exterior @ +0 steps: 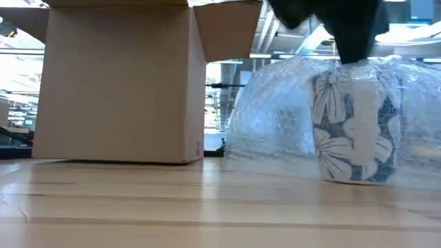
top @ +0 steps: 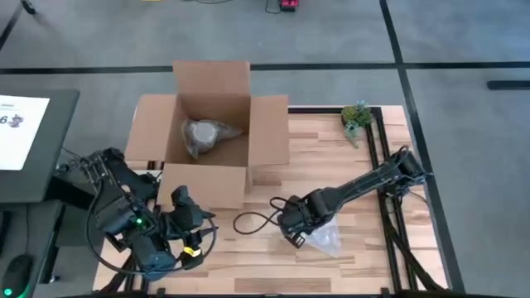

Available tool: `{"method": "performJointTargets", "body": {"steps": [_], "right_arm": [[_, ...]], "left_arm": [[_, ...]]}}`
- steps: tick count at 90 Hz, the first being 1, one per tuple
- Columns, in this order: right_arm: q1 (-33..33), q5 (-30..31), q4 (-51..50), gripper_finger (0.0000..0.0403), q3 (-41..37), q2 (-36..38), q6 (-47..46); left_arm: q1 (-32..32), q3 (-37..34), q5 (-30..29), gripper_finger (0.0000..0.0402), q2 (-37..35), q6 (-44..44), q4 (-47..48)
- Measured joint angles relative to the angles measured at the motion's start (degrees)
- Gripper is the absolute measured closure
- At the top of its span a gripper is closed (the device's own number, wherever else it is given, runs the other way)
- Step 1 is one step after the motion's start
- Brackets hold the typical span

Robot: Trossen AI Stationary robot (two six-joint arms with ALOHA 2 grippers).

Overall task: Wrap mug
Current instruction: Wrap the blue patterned mug with the bubble wrap

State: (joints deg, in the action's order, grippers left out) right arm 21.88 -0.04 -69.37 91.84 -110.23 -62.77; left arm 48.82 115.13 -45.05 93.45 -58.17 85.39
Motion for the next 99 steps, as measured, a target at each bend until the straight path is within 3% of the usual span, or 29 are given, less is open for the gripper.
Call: {"method": "performJointTargets", "body": {"steps": [13,27,56,69,83,99], "right_arm": [[-0.8,3.8,1.1,0.0403,-5.2,-2.7,-1.2],[-1.4,3.1,5.0,0.0403,-7.9,-4.0,1.8],[-1.0,1.8,-3.0,0.0403,1.3,0.6,4.6],[-0.7,2.1,-4.1,0.0403,5.1,3.7,1.6],[-0.6,7.2,-2.1,0.0403,5.0,5.7,-0.6],[-1.8,7.7,0.1,0.0403,-0.5,3.6,-1.2]], "left_arm": [[0.0,0.0,0.0,0.0277,0.0,0.2,-2.2],[0.0,0.0,0.1,0.0277,0.0,1.3,-4.6],[0.0,0.0,0.2,0.0277,0.0,2.5,-6.9],[0.0,0.0,0.2,0.0277,0.0,2.8,-6.9],[0.0,0.0,0.0,0.0277,0.0,2.9,-6.9],[-0.3,0.0,0.0,0.0277,0.0,3.0,-6.9]]}}
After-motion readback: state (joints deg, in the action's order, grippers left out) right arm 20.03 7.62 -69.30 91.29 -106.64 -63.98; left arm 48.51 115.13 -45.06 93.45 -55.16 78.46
